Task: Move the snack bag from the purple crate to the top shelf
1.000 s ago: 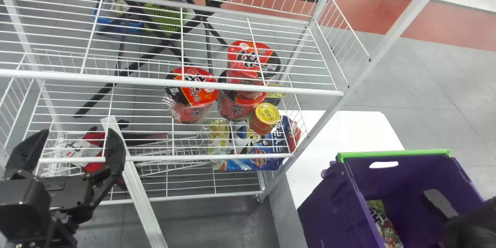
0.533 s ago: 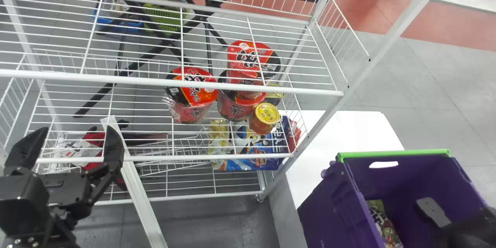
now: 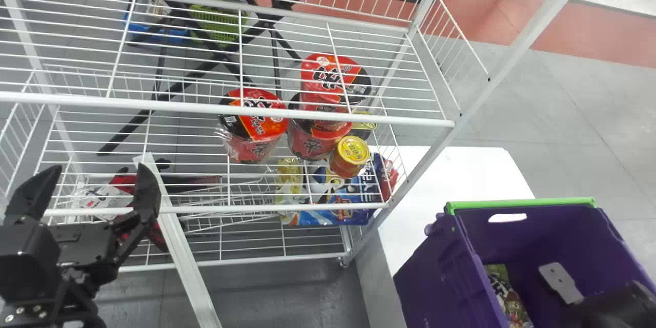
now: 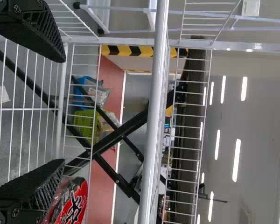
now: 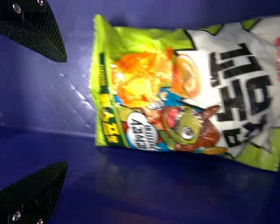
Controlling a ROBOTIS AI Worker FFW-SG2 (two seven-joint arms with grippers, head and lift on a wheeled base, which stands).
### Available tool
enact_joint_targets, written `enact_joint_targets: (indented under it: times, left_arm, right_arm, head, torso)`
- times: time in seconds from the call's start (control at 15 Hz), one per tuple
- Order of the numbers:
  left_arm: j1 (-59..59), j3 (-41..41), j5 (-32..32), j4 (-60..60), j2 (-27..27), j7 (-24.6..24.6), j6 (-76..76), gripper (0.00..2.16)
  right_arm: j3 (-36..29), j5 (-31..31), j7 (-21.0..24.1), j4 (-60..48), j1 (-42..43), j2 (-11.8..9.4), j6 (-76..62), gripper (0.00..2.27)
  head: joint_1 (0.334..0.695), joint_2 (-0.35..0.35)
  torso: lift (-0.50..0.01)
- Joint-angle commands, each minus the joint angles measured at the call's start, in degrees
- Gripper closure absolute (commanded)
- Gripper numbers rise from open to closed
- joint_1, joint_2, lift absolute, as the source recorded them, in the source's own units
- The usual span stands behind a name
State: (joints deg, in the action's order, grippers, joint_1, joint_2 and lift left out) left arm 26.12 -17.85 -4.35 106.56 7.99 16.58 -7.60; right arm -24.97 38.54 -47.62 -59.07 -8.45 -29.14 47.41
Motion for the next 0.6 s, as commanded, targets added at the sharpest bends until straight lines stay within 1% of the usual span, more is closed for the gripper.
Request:
enact_joint_targets:
  times: [0.0,0.27,0.53]
  left_arm:
    - [-0.5,-0.2,-0.1,-0.7,-0.1,-0.1,0.0,0.03]
    - [-0.9,-0.3,-0.1,-1.3,-0.2,0.0,-0.4,0.03]
    - [-0.8,-0.2,-0.5,-1.4,-0.1,0.0,-0.5,0.03]
  right_arm:
    - [-0.6,-1.0,0.6,0.0,0.2,0.8,-0.7,0.00]
    - [-1.0,-2.3,0.5,-0.7,1.8,1.9,0.9,0.00]
    - [-0.9,-2.9,1.3,-0.4,3.0,2.1,0.7,0.00]
  head:
    - [0.695,-0.350]
    - [0.695,-0.350]
    - [0.695,-0.350]
  torso:
    - [-0.458]
    - [-0.458]
    - [-0.458]
